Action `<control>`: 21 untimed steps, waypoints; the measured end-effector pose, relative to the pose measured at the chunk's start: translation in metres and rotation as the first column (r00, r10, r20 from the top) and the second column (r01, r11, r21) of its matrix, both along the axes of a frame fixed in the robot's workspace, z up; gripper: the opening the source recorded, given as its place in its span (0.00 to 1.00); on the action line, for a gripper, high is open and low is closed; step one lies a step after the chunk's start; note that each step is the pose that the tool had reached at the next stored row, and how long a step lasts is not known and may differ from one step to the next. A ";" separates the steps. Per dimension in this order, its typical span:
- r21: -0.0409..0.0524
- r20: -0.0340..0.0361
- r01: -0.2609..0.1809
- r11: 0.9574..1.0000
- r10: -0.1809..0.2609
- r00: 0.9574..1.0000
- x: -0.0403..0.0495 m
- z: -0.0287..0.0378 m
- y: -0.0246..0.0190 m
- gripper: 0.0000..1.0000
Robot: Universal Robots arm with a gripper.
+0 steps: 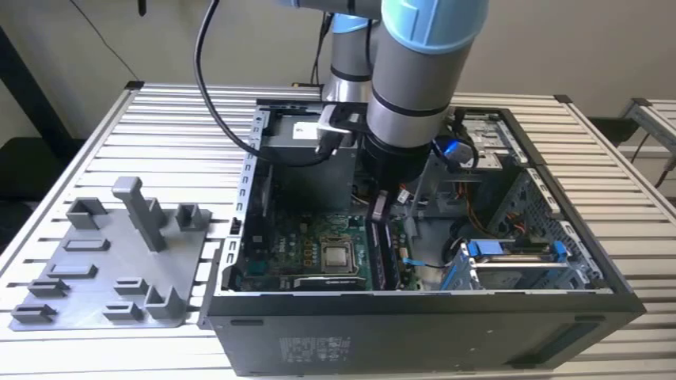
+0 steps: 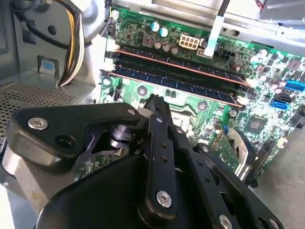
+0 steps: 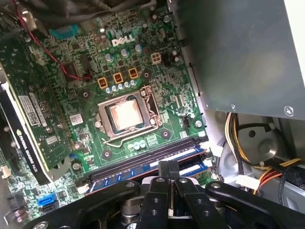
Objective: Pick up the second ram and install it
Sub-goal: 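Press down the second ram until it locks into place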
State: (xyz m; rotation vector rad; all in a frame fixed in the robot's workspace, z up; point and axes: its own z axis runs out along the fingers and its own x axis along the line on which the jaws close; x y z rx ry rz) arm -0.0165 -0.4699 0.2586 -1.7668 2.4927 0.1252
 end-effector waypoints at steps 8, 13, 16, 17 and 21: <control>-0.001 0.019 -0.029 1.000 0.029 0.999 0.0000 -0.0025 0.0000 0.11; 0.000 0.019 -0.034 0.999 0.034 0.999 0.0000 -0.0025 0.0000 0.11; 0.000 0.019 -0.035 0.999 0.035 0.999 0.0000 -0.0025 0.0000 0.11; 0.000 0.019 -0.034 0.999 0.034 0.999 0.0000 -0.0025 0.0000 0.11; 0.000 0.019 -0.035 0.999 0.035 0.999 0.0009 -0.0035 -0.0002 0.11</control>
